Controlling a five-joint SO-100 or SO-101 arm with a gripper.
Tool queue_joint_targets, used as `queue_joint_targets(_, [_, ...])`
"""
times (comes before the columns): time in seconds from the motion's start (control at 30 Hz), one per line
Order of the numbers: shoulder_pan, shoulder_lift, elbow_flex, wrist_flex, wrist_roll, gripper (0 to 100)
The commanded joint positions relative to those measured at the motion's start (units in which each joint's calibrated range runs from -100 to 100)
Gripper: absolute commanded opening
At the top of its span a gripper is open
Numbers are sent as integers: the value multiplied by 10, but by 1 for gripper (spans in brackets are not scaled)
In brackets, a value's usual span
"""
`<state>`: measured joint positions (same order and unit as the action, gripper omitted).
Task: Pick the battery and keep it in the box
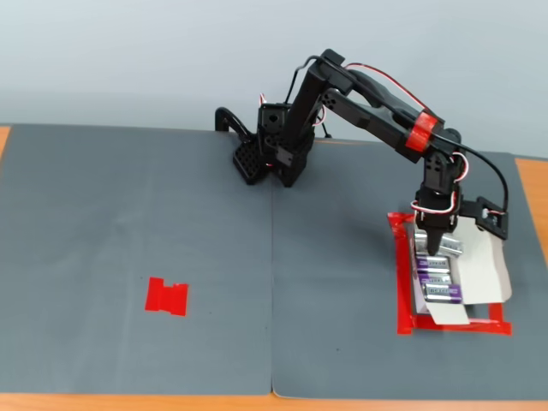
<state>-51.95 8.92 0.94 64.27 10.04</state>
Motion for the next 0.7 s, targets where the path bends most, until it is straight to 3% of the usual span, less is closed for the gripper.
queue_joint_targets(0.0, [1, 1, -37, -6, -2, 4])
queue_joint_targets(0.67, [1, 27, -35, -6, -2, 5])
